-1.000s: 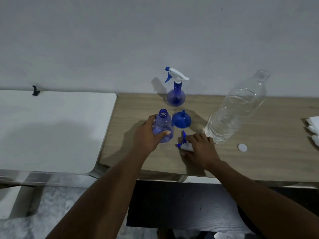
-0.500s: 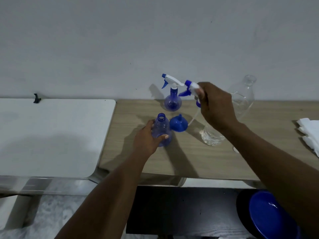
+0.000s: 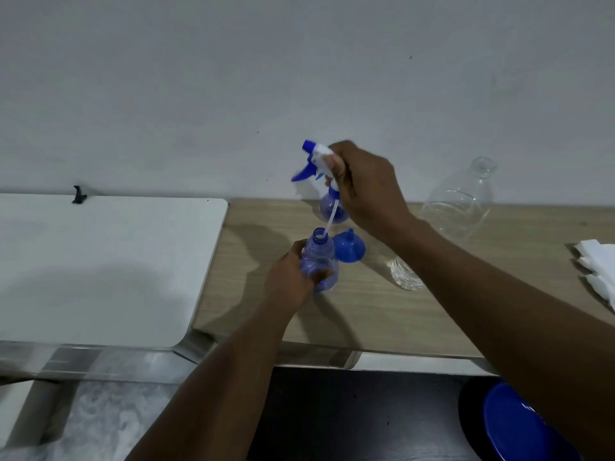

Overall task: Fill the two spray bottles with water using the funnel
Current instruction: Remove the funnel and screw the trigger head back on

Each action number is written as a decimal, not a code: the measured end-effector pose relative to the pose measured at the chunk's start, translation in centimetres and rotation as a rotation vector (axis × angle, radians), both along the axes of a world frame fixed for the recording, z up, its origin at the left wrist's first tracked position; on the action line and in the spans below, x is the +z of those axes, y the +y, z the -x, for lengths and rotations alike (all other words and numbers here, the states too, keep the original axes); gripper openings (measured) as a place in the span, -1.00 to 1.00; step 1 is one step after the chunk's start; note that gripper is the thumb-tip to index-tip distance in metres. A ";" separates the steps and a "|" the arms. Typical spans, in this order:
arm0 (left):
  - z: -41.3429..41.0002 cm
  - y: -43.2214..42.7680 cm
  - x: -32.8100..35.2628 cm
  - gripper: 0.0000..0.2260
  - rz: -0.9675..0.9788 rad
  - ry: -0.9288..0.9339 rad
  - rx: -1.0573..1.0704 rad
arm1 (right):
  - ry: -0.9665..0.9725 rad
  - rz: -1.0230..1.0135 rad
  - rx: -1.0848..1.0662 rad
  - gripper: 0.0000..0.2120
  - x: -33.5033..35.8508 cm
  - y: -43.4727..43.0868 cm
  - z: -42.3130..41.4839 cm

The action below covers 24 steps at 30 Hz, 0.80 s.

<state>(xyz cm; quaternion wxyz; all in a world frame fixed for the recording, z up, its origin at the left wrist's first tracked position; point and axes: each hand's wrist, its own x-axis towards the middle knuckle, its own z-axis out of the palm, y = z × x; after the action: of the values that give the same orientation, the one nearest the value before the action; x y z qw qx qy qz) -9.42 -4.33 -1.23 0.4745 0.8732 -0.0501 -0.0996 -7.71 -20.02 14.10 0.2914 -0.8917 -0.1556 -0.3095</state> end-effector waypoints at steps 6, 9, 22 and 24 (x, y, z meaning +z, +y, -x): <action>0.0 0.0 0.0 -0.46 -0.025 0.007 0.005 | 0.312 0.119 0.059 -0.46 -6.3 1.4 0.4; -0.1 -0.1 0.0 -0.58 -0.036 0.047 -0.037 | 0.385 0.031 0.140 -0.65 -7.5 1.5 0.9; 0.4 0.2 -0.4 -0.35 -0.086 -0.012 0.081 | 0.409 0.050 0.175 -0.74 -7.6 1.5 0.5; 0.4 0.0 -0.3 -0.40 -0.087 0.010 0.055 | 0.447 0.049 0.156 -0.75 -7.9 1.4 0.4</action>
<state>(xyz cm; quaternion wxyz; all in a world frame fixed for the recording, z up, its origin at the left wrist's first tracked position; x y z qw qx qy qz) -9.81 -4.30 -1.56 0.4387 0.8936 -0.0194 -0.0932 -8.12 -18.64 6.24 0.3200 -0.9301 -0.1630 -0.0774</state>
